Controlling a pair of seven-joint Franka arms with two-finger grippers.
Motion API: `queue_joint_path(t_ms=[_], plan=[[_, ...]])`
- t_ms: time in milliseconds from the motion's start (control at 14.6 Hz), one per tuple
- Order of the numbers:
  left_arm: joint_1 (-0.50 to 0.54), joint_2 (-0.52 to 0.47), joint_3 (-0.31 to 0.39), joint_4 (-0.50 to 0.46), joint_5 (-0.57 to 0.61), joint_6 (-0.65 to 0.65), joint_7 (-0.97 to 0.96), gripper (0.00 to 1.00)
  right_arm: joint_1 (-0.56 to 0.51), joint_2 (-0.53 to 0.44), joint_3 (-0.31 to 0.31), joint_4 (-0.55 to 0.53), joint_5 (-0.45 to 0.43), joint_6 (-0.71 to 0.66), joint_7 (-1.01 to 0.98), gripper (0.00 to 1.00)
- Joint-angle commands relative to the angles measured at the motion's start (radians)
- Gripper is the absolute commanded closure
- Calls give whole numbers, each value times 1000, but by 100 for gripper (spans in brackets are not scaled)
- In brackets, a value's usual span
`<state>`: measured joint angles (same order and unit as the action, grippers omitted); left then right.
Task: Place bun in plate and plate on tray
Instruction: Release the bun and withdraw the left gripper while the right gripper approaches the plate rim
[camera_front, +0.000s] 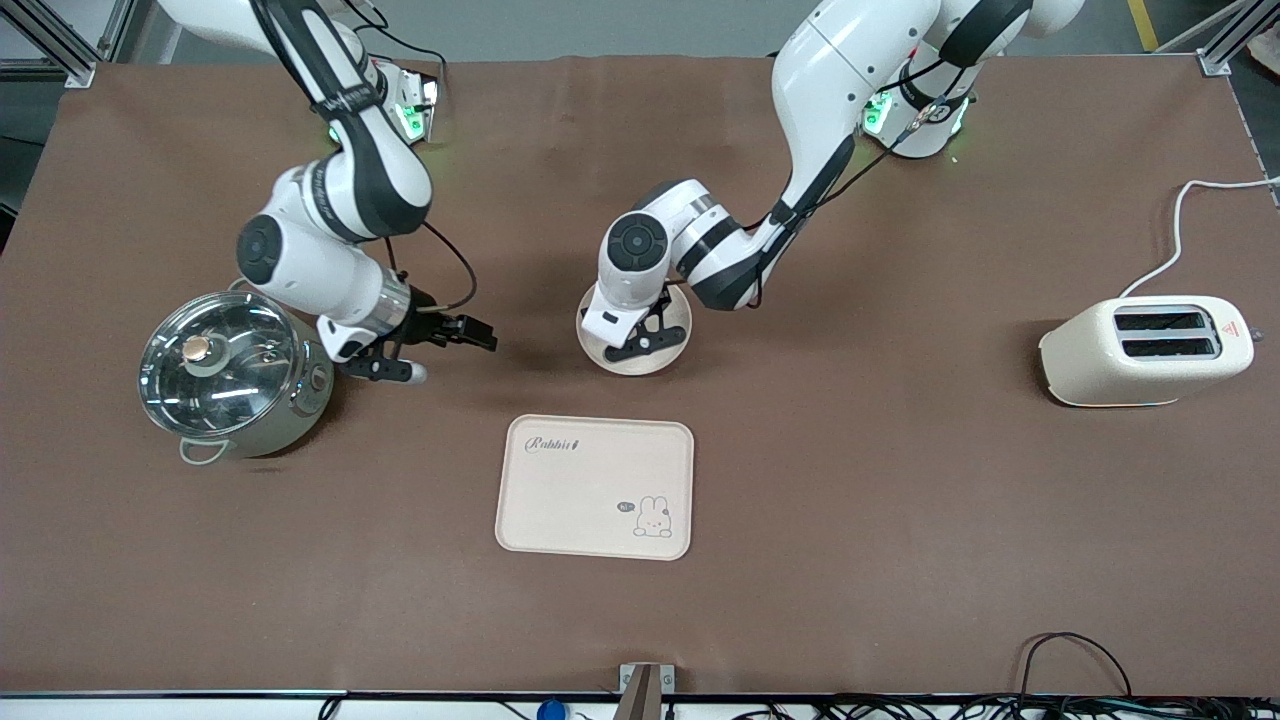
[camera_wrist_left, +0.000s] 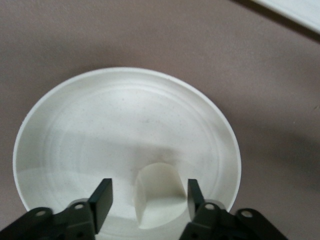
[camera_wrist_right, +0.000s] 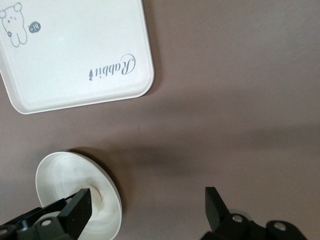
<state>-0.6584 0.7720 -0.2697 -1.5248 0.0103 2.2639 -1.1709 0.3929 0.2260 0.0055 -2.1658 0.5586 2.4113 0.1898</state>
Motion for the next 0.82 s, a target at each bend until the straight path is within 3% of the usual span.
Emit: queue_joint_path(t_ms=[0,273,546,751], plan=[[11,-61,9,8,-3,-87,-13,0,114,91,-9,3,76,124,4,0],[167,-230,20,49,59,-315,84,0,205,167,-9,4,84,206,8,3],[333,-293,20,161,109,-532,276,0,262,187,-9,0,104,210,8,9],[460,-381,20,164,174,-586,468,0,293,196,-9,0,103,207,8,18]])
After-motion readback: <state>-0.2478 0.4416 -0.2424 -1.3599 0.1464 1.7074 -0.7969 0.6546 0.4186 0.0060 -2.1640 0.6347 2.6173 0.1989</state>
